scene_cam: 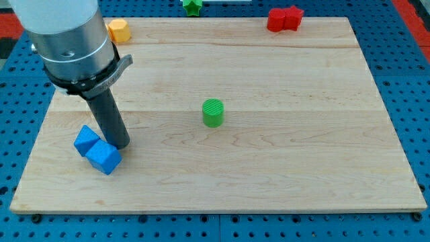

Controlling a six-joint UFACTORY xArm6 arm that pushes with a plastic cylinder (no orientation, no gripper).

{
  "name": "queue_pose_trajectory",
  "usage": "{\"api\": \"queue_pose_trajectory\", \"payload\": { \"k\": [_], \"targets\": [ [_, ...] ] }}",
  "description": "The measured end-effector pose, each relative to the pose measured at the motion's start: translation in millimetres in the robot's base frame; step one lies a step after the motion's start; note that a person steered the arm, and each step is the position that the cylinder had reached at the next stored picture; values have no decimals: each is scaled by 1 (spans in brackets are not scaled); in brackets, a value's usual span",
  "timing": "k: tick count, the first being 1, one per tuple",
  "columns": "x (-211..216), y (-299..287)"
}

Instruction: Slide the green circle towards the blue triangle and blue cube

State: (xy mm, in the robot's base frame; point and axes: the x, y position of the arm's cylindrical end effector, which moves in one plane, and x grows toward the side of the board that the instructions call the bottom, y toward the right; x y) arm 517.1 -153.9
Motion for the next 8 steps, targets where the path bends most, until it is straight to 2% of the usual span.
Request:
{"api": "queue_pose_trajectory", "payload": {
  "k": [1, 2, 4, 5, 6, 7, 8],
  "targets": [
    [21, 0],
    [13, 48],
    [-8, 207],
    [-83, 206],
    [-82, 128],
    [-58, 80],
    [-62, 93]
  ]
}}
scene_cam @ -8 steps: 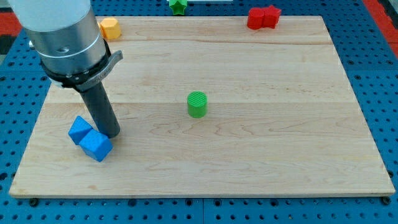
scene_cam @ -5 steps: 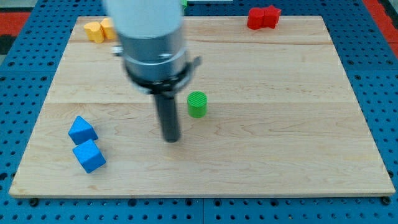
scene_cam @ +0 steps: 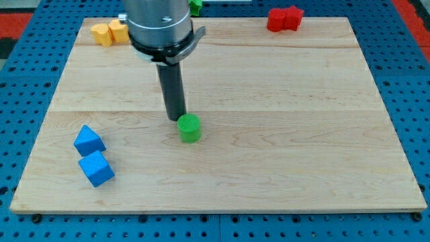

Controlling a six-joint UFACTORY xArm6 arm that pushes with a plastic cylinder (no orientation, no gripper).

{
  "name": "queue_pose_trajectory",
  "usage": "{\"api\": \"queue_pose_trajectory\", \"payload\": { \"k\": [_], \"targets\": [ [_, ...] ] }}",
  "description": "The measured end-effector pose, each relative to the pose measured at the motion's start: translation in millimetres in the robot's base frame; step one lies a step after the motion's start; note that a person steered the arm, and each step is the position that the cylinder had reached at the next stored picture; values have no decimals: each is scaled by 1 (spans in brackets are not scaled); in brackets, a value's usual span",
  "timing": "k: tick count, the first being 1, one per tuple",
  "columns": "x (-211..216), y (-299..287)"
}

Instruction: Slide the green circle towards the blue triangle and blue cube

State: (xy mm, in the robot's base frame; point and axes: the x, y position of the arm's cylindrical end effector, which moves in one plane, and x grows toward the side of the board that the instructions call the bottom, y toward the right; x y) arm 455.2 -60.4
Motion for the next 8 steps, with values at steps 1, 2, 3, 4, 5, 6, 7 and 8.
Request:
{"api": "queue_pose_trajectory", "payload": {
  "k": [1, 2, 3, 4, 5, 6, 7, 8],
  "targets": [
    [-1, 10],
    [8, 28],
    [13, 41],
    [34, 35],
    [56, 18],
    [57, 37],
    [59, 59],
    [82, 47]
  ]
}}
